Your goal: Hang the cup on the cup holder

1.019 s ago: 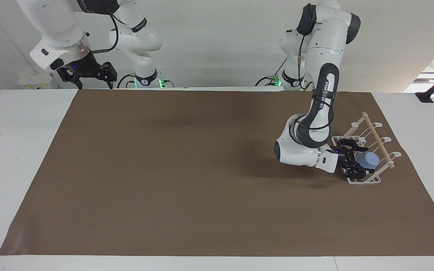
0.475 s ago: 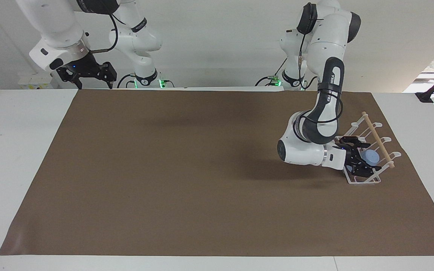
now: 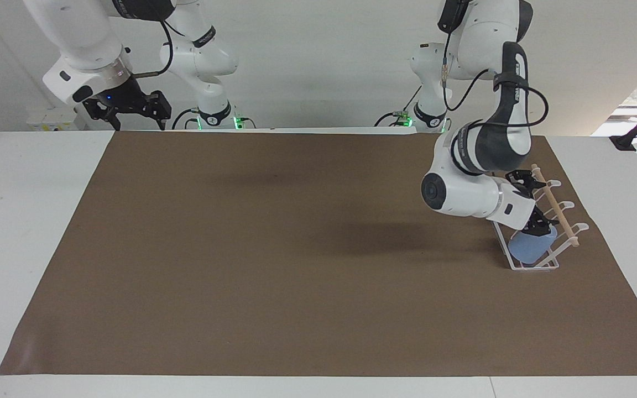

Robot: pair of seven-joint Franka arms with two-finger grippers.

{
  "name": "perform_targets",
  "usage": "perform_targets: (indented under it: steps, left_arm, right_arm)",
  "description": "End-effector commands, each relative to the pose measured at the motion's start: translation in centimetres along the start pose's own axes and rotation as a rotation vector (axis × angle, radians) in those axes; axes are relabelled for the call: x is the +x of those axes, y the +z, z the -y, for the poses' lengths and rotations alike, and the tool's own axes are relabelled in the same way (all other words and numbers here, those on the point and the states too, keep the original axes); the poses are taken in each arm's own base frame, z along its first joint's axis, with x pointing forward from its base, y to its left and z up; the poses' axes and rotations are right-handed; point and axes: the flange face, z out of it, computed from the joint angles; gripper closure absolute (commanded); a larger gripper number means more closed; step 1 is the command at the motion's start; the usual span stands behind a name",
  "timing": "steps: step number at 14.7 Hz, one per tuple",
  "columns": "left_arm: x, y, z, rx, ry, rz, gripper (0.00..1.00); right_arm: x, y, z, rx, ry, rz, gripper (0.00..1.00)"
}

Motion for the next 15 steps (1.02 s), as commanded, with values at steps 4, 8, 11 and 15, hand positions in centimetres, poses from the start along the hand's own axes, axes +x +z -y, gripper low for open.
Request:
perform_targets:
  steps: [4,8,11,15]
  left_arm:
    - [3.8,-1.1,8.8,-0.156,0.425,0.297,0.01]
    - [6.5,1.0,11.4,-0.280,0.725,0.470,0.02]
    - [6.9,0.8,11.8,-0.455,1.023,0.506,0.01]
    - [10.6,2.9,12.5,-0.733,1.175,0.595,0.01]
  right_arm:
    - [-0.4,-0.4,-0.3,0.011,-0.022,0.005,0.00]
    - [-0.4,-0.4,-0.3,0.011,-0.023,0.005,0.00]
    - [-0.4,-0.4,-0.3,0.011,-0.023,0.005,0.00]
    - [-0.4,-0.2,-0.3,0.012,-0.022,0.008,0.00]
